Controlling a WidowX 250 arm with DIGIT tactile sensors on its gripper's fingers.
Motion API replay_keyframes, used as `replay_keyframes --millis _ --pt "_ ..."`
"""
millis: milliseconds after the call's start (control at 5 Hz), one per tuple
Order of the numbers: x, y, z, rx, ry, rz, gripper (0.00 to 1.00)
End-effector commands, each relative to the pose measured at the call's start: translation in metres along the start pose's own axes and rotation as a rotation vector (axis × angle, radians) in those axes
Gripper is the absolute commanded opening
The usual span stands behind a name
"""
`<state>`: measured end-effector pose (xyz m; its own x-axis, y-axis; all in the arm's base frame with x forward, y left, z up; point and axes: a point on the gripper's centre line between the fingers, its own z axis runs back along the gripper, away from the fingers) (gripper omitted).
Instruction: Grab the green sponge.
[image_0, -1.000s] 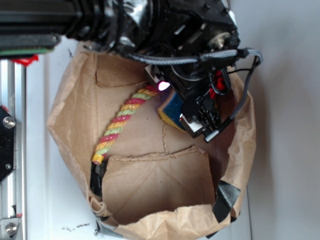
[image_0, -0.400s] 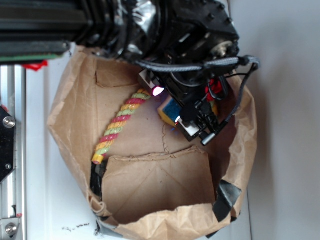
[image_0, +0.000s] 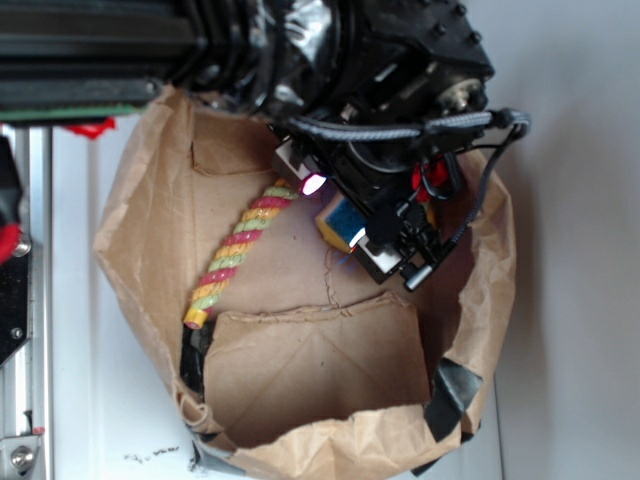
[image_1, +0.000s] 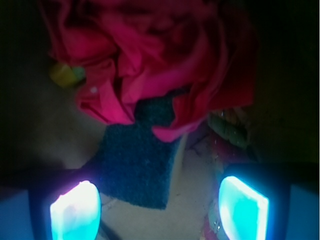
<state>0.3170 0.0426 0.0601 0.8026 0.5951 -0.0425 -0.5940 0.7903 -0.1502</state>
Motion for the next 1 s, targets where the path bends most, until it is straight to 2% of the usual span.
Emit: replay_keyframes --millis 0,400,600,800 --pt "0.003 -0.009 0.017 -0.026 -0.053 -0.034 1.00" --pt "0.003 -0.009 0.017 -0.026 -0.053 -0.034 1.00" --pt "0.013 -0.006 0.010 -0.051 0.000 0.049 1.00" --pt "0.021 -0.004 0.006 -0.060 0.026 0.126 1.00"
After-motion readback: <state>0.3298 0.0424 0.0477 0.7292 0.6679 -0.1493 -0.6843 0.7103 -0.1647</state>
